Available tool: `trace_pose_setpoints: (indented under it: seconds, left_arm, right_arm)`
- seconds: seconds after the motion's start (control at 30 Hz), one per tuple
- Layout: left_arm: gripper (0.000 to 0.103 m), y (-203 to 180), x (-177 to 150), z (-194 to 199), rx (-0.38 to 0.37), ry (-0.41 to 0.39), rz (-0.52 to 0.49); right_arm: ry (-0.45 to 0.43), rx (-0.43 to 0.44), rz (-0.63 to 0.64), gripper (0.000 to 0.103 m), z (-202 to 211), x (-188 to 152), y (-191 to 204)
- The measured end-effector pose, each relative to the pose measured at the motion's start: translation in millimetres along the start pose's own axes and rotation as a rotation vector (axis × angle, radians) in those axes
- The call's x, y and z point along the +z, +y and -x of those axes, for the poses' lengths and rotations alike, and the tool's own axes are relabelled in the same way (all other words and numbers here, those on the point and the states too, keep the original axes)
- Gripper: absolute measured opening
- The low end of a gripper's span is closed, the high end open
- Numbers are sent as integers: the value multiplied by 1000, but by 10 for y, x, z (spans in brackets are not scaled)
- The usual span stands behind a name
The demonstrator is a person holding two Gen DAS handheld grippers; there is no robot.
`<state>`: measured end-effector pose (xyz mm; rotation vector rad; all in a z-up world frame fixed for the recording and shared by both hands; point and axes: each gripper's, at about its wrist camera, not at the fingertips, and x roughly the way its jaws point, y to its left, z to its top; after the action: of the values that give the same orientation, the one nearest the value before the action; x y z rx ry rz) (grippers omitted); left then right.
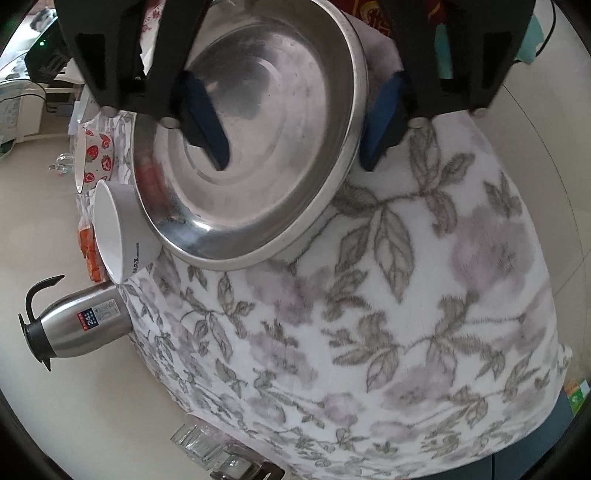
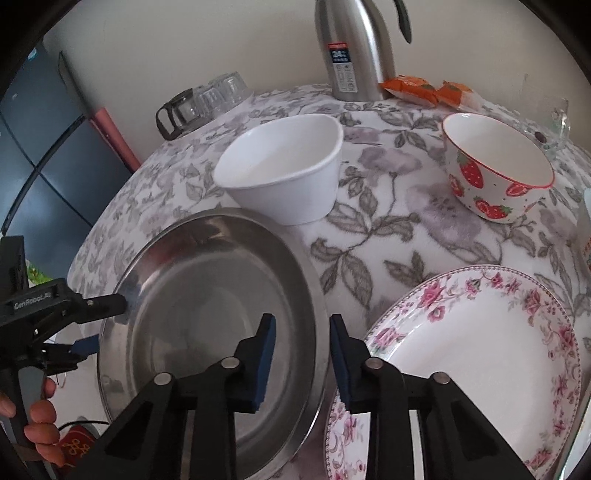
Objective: Organize plates and bowls
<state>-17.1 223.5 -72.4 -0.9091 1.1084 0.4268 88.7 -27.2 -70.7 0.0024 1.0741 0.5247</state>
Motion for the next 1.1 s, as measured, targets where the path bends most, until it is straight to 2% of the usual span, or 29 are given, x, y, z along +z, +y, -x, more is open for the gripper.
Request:
trace_pose_setpoints:
  seconds: [0.2,0.5,0.77,1.1]
  left_arm:
    - [48,82,17,26,17,-14,31]
    - [34,118,43,91,-1,-52,50]
    - [33,156,40,176,-46,-87,81]
    - [33,88,11,272,-85,-120,50]
  right_arm:
    - [8,2,-33,20,25,-1,-53]
    - [-11,16,-27,20,166,20,-46]
    - [-30,15,8,20,336,1,24]
    - [-66,13,23,20,549,-32,18]
